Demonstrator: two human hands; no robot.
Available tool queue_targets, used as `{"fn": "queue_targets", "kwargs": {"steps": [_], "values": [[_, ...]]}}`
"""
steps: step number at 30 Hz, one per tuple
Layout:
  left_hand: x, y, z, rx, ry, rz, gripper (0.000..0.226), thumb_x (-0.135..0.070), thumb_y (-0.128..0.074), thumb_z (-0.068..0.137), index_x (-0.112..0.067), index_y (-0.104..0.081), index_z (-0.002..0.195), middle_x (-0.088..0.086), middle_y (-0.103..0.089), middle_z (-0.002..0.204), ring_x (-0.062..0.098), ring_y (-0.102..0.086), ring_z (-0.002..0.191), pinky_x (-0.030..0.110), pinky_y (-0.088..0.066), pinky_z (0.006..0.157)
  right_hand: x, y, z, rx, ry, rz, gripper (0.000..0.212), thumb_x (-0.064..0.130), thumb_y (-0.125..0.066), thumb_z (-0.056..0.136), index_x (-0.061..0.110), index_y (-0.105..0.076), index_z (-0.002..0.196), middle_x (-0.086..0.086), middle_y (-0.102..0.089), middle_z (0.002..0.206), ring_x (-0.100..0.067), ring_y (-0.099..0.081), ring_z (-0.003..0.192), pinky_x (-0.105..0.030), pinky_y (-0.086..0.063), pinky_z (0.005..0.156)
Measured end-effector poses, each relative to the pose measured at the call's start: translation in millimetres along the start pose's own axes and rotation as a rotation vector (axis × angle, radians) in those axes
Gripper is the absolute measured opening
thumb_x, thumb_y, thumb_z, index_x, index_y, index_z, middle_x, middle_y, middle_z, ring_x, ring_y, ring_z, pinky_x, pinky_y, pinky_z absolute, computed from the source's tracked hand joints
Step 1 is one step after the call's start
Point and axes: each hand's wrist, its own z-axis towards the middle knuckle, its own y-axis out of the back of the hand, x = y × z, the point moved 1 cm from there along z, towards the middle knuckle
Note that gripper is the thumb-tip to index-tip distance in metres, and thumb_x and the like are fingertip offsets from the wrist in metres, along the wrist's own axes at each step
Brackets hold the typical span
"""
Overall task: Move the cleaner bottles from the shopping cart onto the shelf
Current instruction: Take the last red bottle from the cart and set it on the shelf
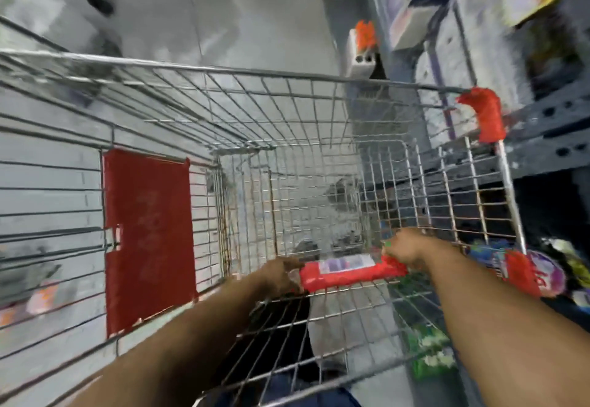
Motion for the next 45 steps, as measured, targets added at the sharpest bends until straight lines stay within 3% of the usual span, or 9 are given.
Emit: {"fn": "queue_targets", "kwargs": {"steps": [5,11,17,21,25,28,35,40,45], "values": [[4,-10,11,-0.009,-0.034,0.006,0.067,-0.024,-0.077,0.075,-0.027,-0.047,0.135,0.005,-0.058,0.135,0.025,-0.056,0.117,0.037,-0.043,0.104,1,-22,28,0.041,-0.078,0.083,0.023,0.025,-0.057,0.088,0.004,-0.067,0.091,-0.013,-0.065,0.092,-0.027,-0.062,0.084,-0.029,-0.051,0.065],[9,-4,12,-0.021,-0.106,-0.165,0.06,-0.011,-0.081,0.07,-0.017,-0.058,0.125,0.009,-0.065,0.121,0.018,-0.064,0.095,-0.001,-0.043,0.067,5,-26,24,0.055,-0.058,0.193,0.024,0.02,-0.054,0.089,0.004,-0.068,0.101,-0.02,-0.067,0.106,-0.03,-0.067,0.094,-0.046,-0.055,0.088],[-13,30,-23,-0.063,-0.234,-0.498,0.042,-0.011,-0.082,0.068,-0.014,-0.065,0.106,-0.001,-0.07,0.084,0.005,-0.067,0.063,0.016,-0.05,0.054,-10,-21,-3,0.109,-0.017,0.381,0.056,-0.003,-0.067,0.072,0.023,-0.058,0.121,-0.01,-0.065,0.102,-0.025,-0.067,0.088,-0.037,-0.058,0.08],[-54,67,-53,-0.267,-0.361,-0.581,0.015,-0.018,-0.083,0.068,-0.018,-0.07,0.074,-0.011,-0.068,0.059,0.0,-0.06,0.052,0.012,-0.045,0.046,-4,-14,-23,-0.004,0.106,0.449,0.033,0.008,-0.073,0.075,0.032,-0.066,0.096,-0.003,-0.071,0.093,-0.019,-0.068,0.082,-0.038,-0.055,0.081],[-120,97,-97,-0.502,-0.542,-0.582,0.014,-0.022,-0.082,0.07,-0.02,-0.068,0.067,-0.004,-0.067,0.067,-0.005,-0.061,0.055,0.015,-0.051,0.055,8,-4,-61,-0.109,0.276,0.496,0.024,0.026,-0.084,0.065,0.038,-0.07,0.081,0.008,-0.077,0.085,-0.016,-0.071,0.086,-0.046,-0.053,0.089],[-172,110,-136,-0.522,-0.691,-0.582,0.014,-0.019,-0.079,0.074,-0.008,-0.071,0.078,0.012,-0.069,0.079,0.016,-0.064,0.071,0.034,-0.053,0.071,12,-1,-101,-0.172,0.42,0.63,0.033,0.033,-0.087,0.055,0.041,-0.07,0.082,0.015,-0.076,0.089,-0.017,-0.069,0.095,-0.047,-0.051,0.095],[-262,83,-257,-0.247,-1.046,-0.408,0.031,-0.016,-0.08,0.065,-0.009,-0.073,0.094,-0.001,-0.077,0.079,0.012,-0.071,0.074,0.022,-0.057,0.068,-12,-32,-227,-0.496,0.768,0.81,0.038,0.031,-0.081,0.068,0.046,-0.066,0.099,0.029,-0.072,0.098,0.007,-0.067,0.096,-0.015,-0.053,0.085],[-308,2,-319,-0.098,-1.23,-0.244,0.033,-0.01,-0.076,0.065,-0.012,-0.074,0.097,0.001,-0.078,0.085,0.016,-0.07,0.078,0.029,-0.059,0.075,-67,-93,-289,-0.769,0.862,0.993,0.048,0.025,-0.08,0.069,0.035,-0.066,0.113,0.011,-0.072,0.115,-0.013,-0.066,0.11,-0.037,-0.053,0.096],[-346,-127,-356,0.124,-1.379,-0.079,0.032,-0.003,-0.072,0.07,-0.013,-0.073,0.1,-0.003,-0.078,0.089,0.011,-0.071,0.081,0.023,-0.057,0.073,-155,-174,-335,-1.083,0.658,1.157,0.05,0.027,-0.076,0.064,0.051,-0.062,0.105,0.026,-0.072,0.105,-0.001,-0.068,0.1,-0.028,-0.055,0.091]]}}
